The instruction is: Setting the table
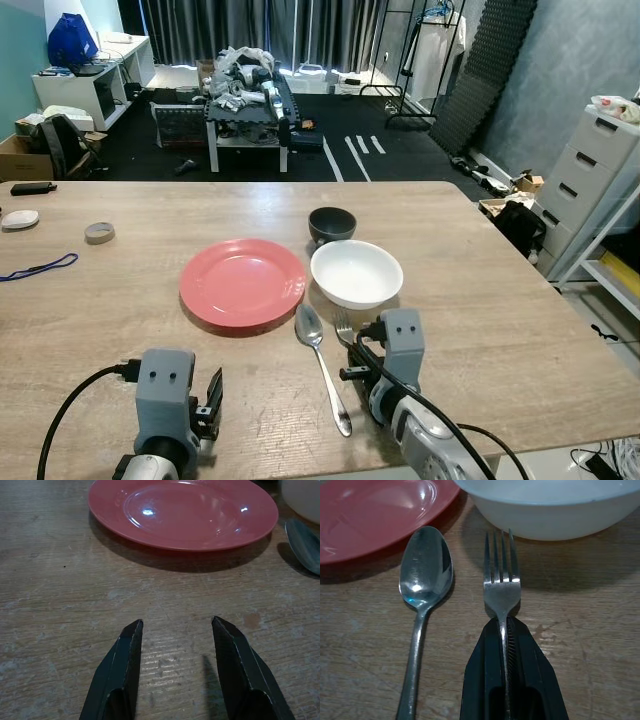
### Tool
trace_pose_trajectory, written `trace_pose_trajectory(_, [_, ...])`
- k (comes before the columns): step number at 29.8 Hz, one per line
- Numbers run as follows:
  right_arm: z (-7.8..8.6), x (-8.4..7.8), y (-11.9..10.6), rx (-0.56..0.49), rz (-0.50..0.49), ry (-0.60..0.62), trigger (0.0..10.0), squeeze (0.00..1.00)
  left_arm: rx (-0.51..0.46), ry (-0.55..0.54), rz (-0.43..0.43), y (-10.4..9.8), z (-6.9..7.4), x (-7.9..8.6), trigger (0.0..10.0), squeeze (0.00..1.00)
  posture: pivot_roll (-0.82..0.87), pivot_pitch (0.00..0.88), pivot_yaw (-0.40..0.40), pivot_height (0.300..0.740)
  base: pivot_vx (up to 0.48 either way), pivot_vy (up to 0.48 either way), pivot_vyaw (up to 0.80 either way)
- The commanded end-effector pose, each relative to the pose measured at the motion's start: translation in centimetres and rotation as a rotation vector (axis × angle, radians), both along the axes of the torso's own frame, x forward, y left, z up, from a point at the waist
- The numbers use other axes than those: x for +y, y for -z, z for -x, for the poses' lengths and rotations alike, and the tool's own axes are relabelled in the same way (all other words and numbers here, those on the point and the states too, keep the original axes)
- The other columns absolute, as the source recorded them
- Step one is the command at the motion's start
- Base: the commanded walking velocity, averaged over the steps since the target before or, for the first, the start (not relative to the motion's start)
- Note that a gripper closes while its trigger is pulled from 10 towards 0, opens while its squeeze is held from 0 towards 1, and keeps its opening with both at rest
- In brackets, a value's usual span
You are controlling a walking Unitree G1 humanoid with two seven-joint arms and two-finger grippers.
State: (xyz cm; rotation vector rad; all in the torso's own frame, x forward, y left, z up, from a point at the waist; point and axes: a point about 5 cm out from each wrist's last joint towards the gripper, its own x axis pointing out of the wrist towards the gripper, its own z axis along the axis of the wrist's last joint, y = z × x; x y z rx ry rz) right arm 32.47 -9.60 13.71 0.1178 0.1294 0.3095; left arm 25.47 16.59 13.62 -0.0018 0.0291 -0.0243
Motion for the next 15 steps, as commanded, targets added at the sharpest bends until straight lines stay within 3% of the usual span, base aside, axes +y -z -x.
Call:
trace_pose_trajectory(1, [-0.09, -0.47, 0.44, 0.007, 0.009, 0.015, 10.0, 0.0, 0.017, -0.001, -0.004, 0.34, 0.25, -0.02, 10.0, 0.0, 0.1, 0.13, 0.024, 0.74, 0.0, 0.0, 0.0])
trace_pose_trajectory(4, [-0.17, -0.74, 0.46, 0.003, 0.017, 0.021, 10.0, 0.0, 0.017, 0.001, -0.004, 0.34, 0.24, -0.04, 10.0, 0.0, 0.1, 0.128, 0.025, 0.74, 0.0, 0.0, 0.0])
trace_pose_trajectory(5, [-0.17, -0.79, 0.48, 0.001, 0.018, 0.022, 10.0, 0.14, 0.017, 0.002, -0.004, 0.34, 0.23, -0.06, 10.0, 0.0, 0.1, 0.127, 0.026, 0.74, 0.0, 0.0, 0.0])
trace_pose_trajectory(6, [-0.18, -0.81, 0.51, 0.0, 0.016, 0.022, 10.0, 1.0, 0.017, 0.003, -0.004, 0.33, 0.21, -0.08, 10.0, 0.0, 0.1, 0.127, 0.026, 0.74, 0.0, 0.0, 0.0])
trace_pose_trajectory(15, [0.02, -0.66, -0.33, -0.043, -0.035, -0.001, 10.0, 1.0, 0.017, 0.006, -0.007, 0.34, 0.17, -0.07, 10.0, 0.0, 0.1, 0.125, 0.027, 0.74, 0.0, 0.0, 0.0])
